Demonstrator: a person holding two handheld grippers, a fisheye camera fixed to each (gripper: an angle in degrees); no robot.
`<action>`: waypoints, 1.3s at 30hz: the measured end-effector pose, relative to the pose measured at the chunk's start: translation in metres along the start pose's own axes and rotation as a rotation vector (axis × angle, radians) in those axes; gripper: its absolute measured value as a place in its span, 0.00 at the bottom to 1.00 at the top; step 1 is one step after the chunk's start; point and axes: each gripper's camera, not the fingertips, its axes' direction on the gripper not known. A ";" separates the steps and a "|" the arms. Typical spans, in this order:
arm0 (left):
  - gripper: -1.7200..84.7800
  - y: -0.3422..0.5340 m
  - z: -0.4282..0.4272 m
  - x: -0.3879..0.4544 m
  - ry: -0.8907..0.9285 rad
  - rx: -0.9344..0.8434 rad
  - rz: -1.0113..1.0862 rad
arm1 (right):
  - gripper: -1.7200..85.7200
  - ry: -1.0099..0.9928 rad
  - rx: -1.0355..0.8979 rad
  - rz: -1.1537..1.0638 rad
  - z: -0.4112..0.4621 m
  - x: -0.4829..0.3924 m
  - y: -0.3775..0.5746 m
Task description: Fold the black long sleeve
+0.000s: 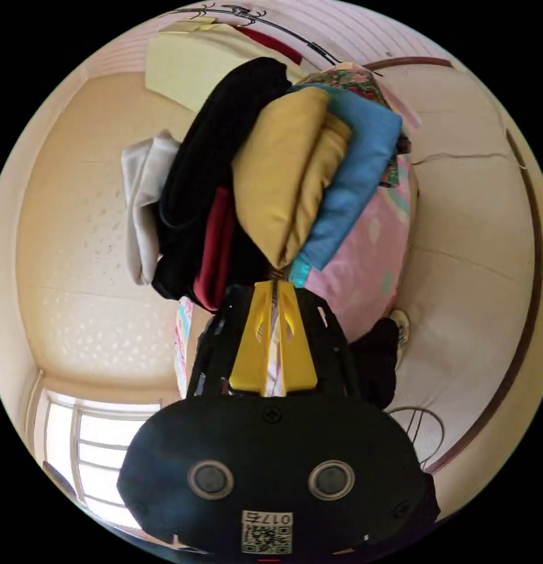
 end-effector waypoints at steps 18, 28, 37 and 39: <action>0.07 0.019 -0.020 -0.013 0.056 0.023 0.021 | 0.06 0.236 -0.273 -0.658 0.110 -0.082 0.069; 0.07 0.037 -0.019 -0.004 0.068 0.054 0.064 | 0.06 -0.418 -0.485 -0.948 0.112 -0.376 0.163; 0.12 0.052 -0.024 0.027 0.042 0.018 0.055 | 0.14 -0.625 -0.803 -1.125 0.224 -0.432 0.332; 0.13 0.063 -0.038 0.045 -0.022 0.013 0.108 | 0.14 -0.508 -0.750 -1.150 0.219 -0.398 0.333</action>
